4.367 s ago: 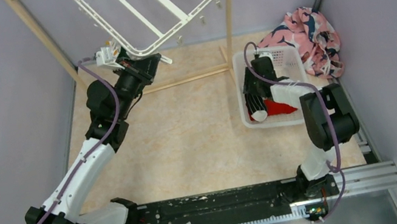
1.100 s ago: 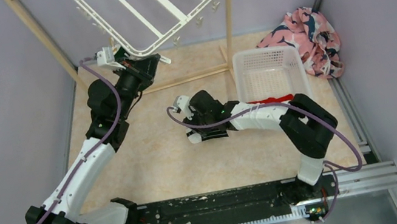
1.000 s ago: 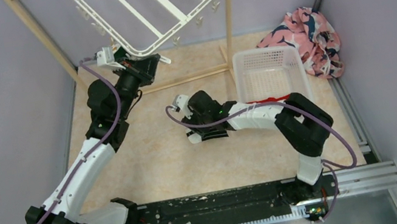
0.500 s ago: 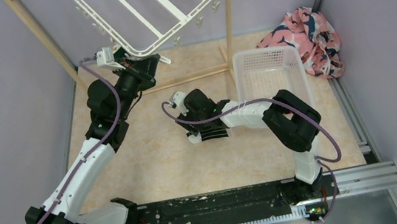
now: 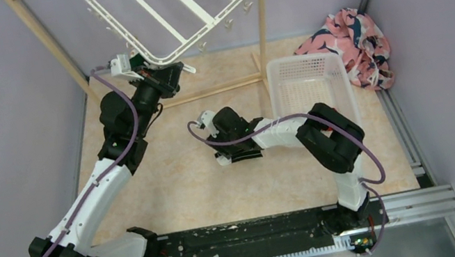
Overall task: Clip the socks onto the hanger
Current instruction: Pick up the sock at the center of the board.
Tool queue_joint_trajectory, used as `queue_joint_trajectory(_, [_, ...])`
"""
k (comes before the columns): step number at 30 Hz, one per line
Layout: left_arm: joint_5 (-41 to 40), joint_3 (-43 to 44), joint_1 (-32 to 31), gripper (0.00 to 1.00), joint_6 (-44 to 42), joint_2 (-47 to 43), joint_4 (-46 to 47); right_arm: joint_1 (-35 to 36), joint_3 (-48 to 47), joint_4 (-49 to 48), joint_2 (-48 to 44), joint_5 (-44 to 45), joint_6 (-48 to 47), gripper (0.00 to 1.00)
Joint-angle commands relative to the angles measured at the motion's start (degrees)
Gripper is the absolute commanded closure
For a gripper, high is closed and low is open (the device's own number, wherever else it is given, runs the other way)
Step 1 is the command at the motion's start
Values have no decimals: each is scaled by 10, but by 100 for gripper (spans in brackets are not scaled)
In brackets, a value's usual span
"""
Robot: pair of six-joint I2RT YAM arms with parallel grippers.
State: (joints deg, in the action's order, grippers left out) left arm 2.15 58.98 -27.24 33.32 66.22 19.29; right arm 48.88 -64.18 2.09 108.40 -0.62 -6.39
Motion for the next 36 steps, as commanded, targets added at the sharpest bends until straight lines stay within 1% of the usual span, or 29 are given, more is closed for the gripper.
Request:
queue_joint_trajectory(1, [12, -11, -2, 100, -11, -4, -42, -4, 4, -16, 3, -19, 5, 57])
queue_joint_trajectory(7, [12, -10, -2, 100, -11, -8, -44, -6, 16, -43, -13, -15, 10, 91])
queue_joint_trajectory(8, [12, -10, -2, 100, -11, -7, -44, -7, 18, -45, -21, -14, 11, 98])
queue_joint_trajectory(9, [13, -9, -2, 100, -10, -6, -43, -8, 21, -47, -28, -12, 11, 100])
queue_joint_trajectory(13, [18, -8, -2, 100, -8, -4, -43, -14, 32, -61, -75, -11, 15, 100])
queue_joint_trajectory(21, [12, -10, -2, 100, -11, -10, -43, -39, 60, -89, -200, -51, 16, 100])
queue_joint_trajectory(29, [25, -8, -2, 100, -5, -7, -39, -66, 76, -121, -316, -62, -7, 100])
queue_joint_trajectory(32, [37, -7, -2, 100, 2, -6, -36, -79, 71, -138, -338, -79, -3, 100])
queue_joint_trajectory(36, [62, -5, -2, 100, 17, -5, -30, -88, 45, -151, -341, -96, 3, 100])
